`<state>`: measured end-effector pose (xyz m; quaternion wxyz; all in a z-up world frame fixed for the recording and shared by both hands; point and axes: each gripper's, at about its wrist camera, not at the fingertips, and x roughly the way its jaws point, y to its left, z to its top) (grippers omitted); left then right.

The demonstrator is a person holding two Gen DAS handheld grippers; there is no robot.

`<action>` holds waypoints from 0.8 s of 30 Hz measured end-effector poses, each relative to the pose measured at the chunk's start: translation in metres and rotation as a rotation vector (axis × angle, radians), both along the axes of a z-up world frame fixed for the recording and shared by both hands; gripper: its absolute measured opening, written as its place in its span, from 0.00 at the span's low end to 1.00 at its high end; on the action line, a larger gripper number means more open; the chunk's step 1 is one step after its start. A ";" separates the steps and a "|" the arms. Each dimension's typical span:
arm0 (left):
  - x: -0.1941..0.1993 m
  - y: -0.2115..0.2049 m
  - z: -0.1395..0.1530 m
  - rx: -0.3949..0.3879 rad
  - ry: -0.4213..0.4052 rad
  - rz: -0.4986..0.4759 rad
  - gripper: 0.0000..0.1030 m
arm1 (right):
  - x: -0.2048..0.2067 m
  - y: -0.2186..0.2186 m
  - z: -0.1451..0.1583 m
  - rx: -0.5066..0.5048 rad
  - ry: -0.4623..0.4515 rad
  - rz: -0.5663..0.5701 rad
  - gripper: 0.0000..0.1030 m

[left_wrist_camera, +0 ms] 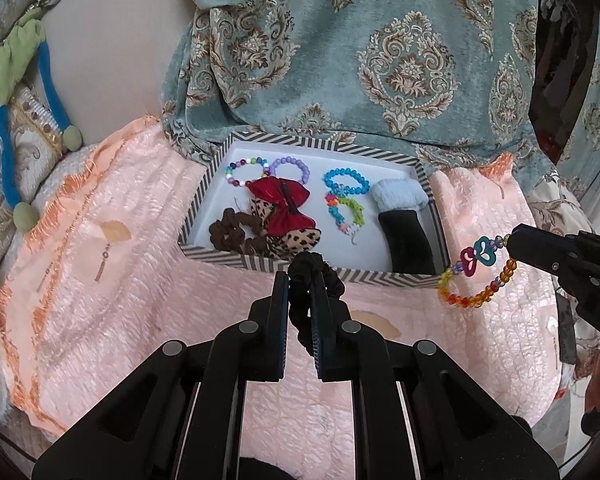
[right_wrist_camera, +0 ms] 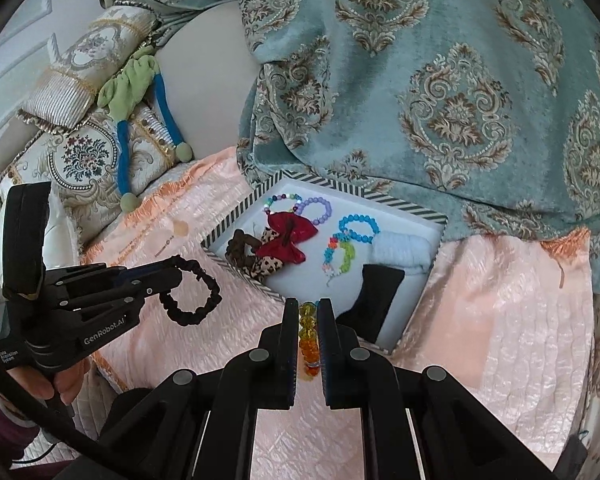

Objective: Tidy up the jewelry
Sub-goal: 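Carry the scrunchie and rainbow bracelet into the tray and release both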

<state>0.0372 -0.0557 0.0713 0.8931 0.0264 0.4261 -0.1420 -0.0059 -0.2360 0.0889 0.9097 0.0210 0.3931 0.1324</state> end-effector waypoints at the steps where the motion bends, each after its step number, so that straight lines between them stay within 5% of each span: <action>1: 0.002 0.001 0.000 0.002 0.000 0.001 0.09 | 0.003 0.001 0.000 0.001 0.001 0.001 0.08; 15: 0.057 0.012 0.013 0.016 -0.029 0.057 0.09 | 0.058 0.009 -0.020 0.000 0.056 -0.005 0.08; 24: 0.126 0.006 0.003 0.020 -0.011 0.103 0.09 | 0.125 -0.013 -0.025 0.018 0.066 -0.064 0.08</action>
